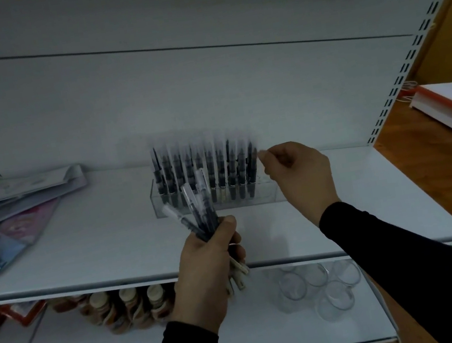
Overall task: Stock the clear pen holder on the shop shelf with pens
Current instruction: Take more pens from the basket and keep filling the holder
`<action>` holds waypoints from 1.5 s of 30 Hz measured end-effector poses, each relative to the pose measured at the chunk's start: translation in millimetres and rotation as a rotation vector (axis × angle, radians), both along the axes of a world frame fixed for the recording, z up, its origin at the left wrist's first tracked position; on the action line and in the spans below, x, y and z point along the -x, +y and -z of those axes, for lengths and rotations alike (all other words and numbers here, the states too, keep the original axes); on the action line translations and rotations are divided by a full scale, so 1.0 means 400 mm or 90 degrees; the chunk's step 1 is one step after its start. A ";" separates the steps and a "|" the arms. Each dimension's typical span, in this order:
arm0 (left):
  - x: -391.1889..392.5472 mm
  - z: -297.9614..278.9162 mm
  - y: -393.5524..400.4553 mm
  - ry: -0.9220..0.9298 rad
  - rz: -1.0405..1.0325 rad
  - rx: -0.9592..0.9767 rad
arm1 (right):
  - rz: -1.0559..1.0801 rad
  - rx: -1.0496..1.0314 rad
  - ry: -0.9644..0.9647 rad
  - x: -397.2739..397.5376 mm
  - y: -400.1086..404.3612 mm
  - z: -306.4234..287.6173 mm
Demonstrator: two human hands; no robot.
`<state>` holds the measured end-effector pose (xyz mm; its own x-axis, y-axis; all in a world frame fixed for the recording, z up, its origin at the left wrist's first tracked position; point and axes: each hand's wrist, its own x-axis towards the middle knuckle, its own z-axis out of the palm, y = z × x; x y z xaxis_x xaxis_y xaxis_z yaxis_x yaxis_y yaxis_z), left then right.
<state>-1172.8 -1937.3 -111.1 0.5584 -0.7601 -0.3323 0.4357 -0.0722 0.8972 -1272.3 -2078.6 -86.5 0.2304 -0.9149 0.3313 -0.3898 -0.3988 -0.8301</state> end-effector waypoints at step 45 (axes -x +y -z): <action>0.057 0.005 -0.023 0.020 -0.042 0.048 | -0.016 -0.038 -0.223 0.052 -0.070 -0.076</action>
<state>-1195.6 -1946.5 -113.2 0.5988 -0.7454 -0.2930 0.4646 0.0252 0.8852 -1293.3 -2106.4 -55.9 0.1343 -0.9308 0.3400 -0.0675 -0.3509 -0.9340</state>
